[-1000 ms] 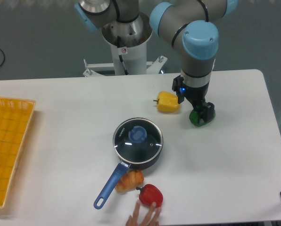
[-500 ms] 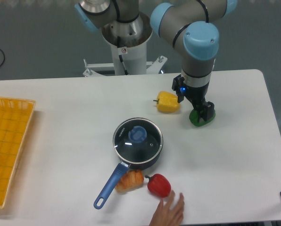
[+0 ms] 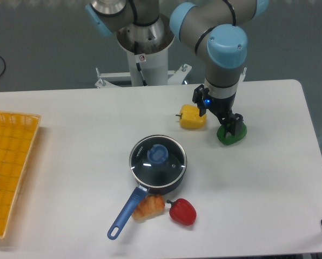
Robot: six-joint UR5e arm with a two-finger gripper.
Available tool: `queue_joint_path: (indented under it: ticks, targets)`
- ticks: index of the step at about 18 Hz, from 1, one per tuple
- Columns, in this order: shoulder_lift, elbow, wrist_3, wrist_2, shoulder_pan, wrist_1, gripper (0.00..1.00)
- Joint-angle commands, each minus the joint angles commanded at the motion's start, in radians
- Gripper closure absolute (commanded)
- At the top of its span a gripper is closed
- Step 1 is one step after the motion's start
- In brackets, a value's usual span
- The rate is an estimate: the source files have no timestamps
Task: Open the lid
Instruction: 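Move the gripper over the saucepan and lower it toward the blue lid knob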
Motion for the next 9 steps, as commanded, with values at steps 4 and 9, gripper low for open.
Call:
queue_joint_path:
  ticks: [4,9]
  targets:
    - [-0.006,-0.002,-0.169,0.000,-0.066,0.005,0.00]
    - [-0.014,-0.002,-0.190,0.011,-0.129,0.003,0.00]
